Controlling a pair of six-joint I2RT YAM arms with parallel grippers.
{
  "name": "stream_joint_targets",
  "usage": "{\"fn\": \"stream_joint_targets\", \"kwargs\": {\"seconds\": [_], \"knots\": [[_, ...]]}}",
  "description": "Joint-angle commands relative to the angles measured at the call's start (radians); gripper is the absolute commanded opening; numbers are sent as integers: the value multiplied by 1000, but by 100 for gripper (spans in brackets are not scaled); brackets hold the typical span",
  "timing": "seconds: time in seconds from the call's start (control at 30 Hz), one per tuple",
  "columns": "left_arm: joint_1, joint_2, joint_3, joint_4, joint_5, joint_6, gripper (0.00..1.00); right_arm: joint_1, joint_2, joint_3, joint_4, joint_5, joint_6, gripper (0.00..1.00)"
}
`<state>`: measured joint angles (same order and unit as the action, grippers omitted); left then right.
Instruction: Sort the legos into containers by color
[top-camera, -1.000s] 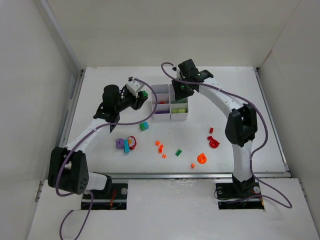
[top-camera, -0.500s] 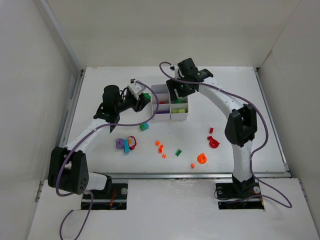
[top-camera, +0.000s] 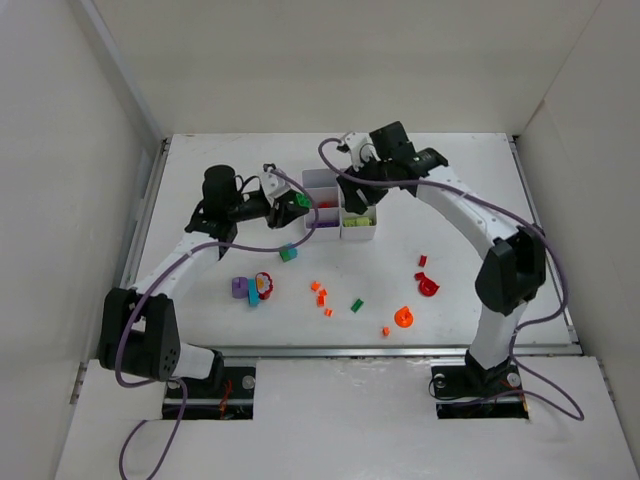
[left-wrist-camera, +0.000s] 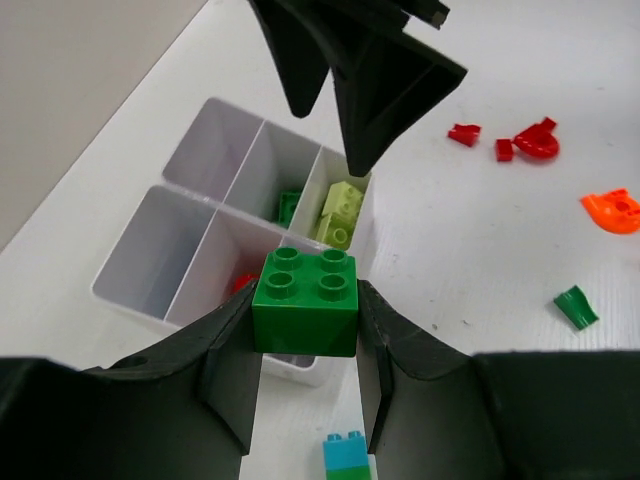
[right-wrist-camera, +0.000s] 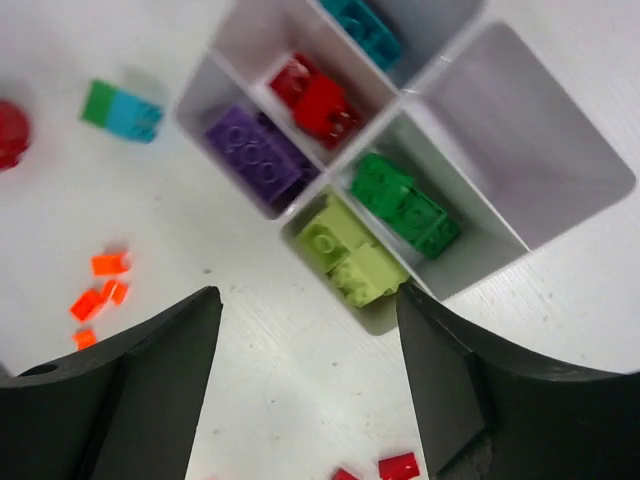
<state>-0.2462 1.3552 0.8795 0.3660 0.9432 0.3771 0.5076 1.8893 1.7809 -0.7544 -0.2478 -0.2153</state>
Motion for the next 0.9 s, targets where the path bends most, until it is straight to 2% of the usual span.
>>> {"fn": "stream_joint_targets", "kwargs": {"seconds": [0.0, 0.07, 0.13, 0.23, 0.3, 0.87], "knots": [[19, 22, 88, 4, 300, 139, 0, 40, -174, -70, 136, -214, -221, 76], [19, 54, 121, -25, 403, 174, 0, 52, -225, -119, 182, -310, -326, 76], [19, 87, 162, -25, 454, 174, 0, 61, -281, -175, 242, -361, -383, 69], [19, 101, 196, -25, 480, 186, 0, 62, -303, -175, 276, -441, -383, 60], [19, 120, 208, -25, 517, 186, 0, 71, -303, -161, 287, -467, -383, 58], [19, 130, 231, -16, 529, 152, 0, 117, -171, -14, 230, -530, -434, 57]]}}
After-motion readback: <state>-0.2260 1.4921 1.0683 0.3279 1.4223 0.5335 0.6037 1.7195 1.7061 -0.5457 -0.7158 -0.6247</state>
